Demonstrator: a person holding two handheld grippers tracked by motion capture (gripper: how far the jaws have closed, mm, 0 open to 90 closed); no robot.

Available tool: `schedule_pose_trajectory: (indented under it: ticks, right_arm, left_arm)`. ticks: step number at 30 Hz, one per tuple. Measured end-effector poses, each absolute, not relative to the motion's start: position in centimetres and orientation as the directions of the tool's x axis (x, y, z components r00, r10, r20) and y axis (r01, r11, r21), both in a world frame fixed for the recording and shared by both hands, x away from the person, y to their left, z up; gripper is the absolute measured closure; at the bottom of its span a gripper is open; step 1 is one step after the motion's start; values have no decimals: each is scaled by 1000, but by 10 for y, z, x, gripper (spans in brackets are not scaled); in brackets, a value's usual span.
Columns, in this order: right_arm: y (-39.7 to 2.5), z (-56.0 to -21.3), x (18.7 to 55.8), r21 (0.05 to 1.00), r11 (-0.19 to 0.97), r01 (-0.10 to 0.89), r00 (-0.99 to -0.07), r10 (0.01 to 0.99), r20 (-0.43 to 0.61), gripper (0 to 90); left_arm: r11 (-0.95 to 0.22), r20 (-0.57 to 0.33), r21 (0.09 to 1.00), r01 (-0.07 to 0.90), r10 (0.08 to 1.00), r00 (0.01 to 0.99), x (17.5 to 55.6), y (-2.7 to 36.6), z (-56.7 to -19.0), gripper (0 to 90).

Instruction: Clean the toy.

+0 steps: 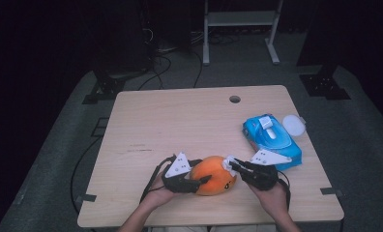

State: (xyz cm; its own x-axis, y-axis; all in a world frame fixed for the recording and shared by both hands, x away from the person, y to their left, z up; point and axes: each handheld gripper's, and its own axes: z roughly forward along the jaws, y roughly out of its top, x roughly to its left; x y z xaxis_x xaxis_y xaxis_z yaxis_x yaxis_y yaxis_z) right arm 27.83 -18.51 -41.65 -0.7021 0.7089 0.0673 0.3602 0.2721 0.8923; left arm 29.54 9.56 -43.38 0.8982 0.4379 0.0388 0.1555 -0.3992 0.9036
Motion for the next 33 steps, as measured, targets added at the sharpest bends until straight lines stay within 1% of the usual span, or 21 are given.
schedule_pose_trajectory:
  ticks: [1, 4, 5, 6, 7, 9, 11, 16, 22, 25, 29, 32, 33]
  right_arm:
    - [-181, -415, 276, 896, 276, 348, -708, 704, 59, 811]
    - [-170, -410, 270, 904, 304, 302, -732, 681, 15, 811]
    - [-169, -411, 270, 906, 301, 298, -738, 674, 19, 811]
    - [-170, -411, 271, 905, 300, 301, -737, 676, 21, 811]
    - [-171, -412, 272, 903, 302, 307, -731, 682, 20, 811]
    - [-177, -417, 276, 898, 298, 323, -718, 695, 27, 811]
    - [-181, -420, 279, 890, 297, 346, -702, 711, 36, 811]
    - [-182, -424, 280, 880, 309, 360, -696, 717, 32, 811]
    - [-167, -417, 268, 891, 346, 295, -745, 667, -12, 810]
    - [-168, -420, 271, 885, 350, 307, -737, 676, -12, 811]
    - [-175, -428, 277, 867, 352, 353, -711, 703, 5, 811]
    - [-171, -425, 274, 873, 349, 341, -720, 694, 4, 810]
    - [-166, -422, 270, 879, 357, 317, -737, 676, -9, 810]
  left_arm:
    - [-397, 31, 904, 161, 437, 899, 296, 96, -432, 383]
    - [-356, 12, 921, 160, 437, 899, 295, 94, -428, 235]
    - [-366, 25, 918, 152, 435, 900, 294, 92, -428, 225]
    - [-390, 52, 911, 134, 431, 901, 293, 89, -429, 256]
    - [-401, 75, 908, 117, 432, 899, 292, 89, -430, 319]
    - [-398, 64, 907, 136, 450, 891, 294, 90, -431, 379]
    - [-393, 57, 907, 150, 469, 882, 298, 95, -433, 405]
    - [-352, -17, 910, 221, 498, 867, 309, 109, -438, 422]
    - [-335, -48, 906, 259, 525, 850, 314, 116, -440, 430]
    - [-331, -54, 906, 265, 530, 846, 315, 117, -441, 430]
    - [-324, -61, 906, 272, 536, 842, 317, 118, -441, 430]
    - [-306, -85, 905, 296, 552, 830, 318, 119, -442, 429]
    - [-303, -88, 905, 298, 552, 829, 319, 119, -443, 429]
